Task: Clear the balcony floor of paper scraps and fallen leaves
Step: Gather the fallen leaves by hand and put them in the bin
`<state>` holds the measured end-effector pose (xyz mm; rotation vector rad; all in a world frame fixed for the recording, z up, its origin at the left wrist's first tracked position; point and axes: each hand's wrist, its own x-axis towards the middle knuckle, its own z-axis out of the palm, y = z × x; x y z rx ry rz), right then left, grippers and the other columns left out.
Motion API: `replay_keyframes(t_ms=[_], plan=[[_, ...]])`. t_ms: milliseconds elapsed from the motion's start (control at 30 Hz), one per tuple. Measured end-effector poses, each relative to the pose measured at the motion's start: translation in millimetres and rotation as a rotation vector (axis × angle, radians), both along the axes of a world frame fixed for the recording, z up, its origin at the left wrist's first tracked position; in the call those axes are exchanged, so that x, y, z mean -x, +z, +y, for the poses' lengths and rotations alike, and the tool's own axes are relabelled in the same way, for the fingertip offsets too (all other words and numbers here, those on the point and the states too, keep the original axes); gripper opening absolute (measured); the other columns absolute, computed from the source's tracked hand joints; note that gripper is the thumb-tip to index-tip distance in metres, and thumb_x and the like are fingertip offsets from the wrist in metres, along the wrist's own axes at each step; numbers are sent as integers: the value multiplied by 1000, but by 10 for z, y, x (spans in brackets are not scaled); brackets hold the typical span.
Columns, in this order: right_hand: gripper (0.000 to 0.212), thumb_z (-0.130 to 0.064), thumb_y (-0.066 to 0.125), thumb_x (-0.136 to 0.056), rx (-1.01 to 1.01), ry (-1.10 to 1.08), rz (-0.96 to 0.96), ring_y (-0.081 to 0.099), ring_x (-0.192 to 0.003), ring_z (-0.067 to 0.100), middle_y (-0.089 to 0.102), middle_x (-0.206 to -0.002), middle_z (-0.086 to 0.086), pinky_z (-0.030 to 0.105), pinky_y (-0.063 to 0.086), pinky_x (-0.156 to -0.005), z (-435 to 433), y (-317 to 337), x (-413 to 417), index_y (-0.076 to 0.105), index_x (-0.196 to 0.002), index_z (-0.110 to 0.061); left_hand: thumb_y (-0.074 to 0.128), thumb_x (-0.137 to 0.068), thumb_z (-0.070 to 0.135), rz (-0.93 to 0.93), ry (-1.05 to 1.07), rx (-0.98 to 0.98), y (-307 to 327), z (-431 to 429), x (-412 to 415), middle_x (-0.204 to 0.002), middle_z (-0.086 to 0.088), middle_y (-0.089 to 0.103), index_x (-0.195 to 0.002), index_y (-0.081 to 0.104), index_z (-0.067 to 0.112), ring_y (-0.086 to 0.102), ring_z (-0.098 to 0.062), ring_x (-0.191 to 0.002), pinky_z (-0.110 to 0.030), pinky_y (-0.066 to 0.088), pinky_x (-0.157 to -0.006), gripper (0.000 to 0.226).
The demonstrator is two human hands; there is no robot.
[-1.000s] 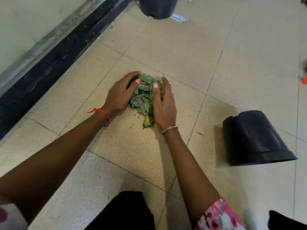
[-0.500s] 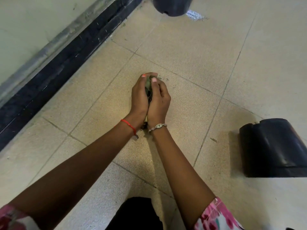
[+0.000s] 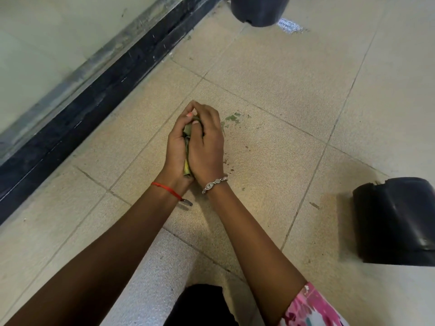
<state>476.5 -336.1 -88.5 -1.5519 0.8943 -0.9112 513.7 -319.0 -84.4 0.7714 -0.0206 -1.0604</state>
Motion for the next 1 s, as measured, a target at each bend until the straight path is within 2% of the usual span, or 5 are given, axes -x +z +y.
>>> replay_keyframes(t_ms=[300,633,767,833,1000], plan=[[47,-32,24,-100,411,156,472,-5,-145,11,10,-157,-4,33,-21,-111,-29,-127,-124,30,-145,-22,34,-101,26,90,-1,-43,-65,202,-9,-98,-1,71,-101,65,12,66,-9,-95,-23,54,-80,34],[52,-40,40,-97,180,298,301,12,-144,14,27,-152,3,43,6,-118,10,-2,-141,36,-141,-14,44,-95,35,61,183,-65,-83,210,-48,-113,-8,67,-109,60,7,64,-16,-106,-33,49,-95,35],[38,-31,40,-99,-19,148,104,56,-110,10,58,-128,10,19,42,-94,-261,158,101,58,-122,-7,45,-95,23,21,290,-290,44,171,-118,-50,3,47,-62,41,17,46,-11,-42,-19,39,-43,34],[40,-30,37,-100,110,39,226,62,-92,14,63,-118,16,14,44,-78,-548,90,253,61,-117,-2,42,-96,23,-22,296,-336,61,207,-157,-48,4,41,-62,36,18,37,-11,-42,-18,31,-39,35],[62,-49,14,-97,442,299,813,22,-142,23,26,-153,9,37,15,-117,-876,-248,283,26,-146,-12,42,-97,21,-131,331,-342,2,278,-188,-48,4,42,-61,38,18,36,-11,-42,-19,31,-38,36]])
